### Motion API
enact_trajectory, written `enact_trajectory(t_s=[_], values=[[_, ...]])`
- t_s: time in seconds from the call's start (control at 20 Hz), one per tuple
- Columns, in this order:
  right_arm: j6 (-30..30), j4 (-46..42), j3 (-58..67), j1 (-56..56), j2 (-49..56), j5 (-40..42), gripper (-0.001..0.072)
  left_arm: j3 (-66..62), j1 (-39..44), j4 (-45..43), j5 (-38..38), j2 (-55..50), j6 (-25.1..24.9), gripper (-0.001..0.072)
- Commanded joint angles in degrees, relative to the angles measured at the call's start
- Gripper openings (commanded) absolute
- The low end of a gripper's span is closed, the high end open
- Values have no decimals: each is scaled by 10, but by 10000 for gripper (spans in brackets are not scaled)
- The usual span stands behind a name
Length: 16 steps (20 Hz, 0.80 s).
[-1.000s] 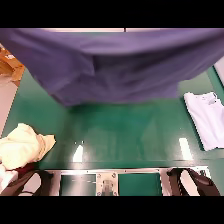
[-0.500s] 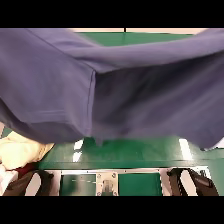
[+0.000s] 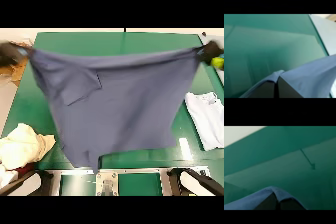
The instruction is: Fold the shirts.
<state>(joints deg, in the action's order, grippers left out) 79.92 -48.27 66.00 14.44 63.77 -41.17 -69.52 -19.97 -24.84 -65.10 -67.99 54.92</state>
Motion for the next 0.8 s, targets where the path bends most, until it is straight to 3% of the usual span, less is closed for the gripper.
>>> enact_trajectory(t_s=[0.0, 0.2, 0.4, 0.75], values=[[-11, 3, -17, -35, 148, 77, 16, 38, 61, 15, 96, -137, -44, 20], [-11, 3, 32, -36, 279, 103, 16, 37, 113, 28, 247, -217, -50, 20], [-11, 14, 127, -38, 354, 103, 16, -16, 139, 30, 318, -237, -59, 20], [-11, 29, 270, -39, 414, 103, 16, -124, 142, 30, 327, -277, -53, 20]])
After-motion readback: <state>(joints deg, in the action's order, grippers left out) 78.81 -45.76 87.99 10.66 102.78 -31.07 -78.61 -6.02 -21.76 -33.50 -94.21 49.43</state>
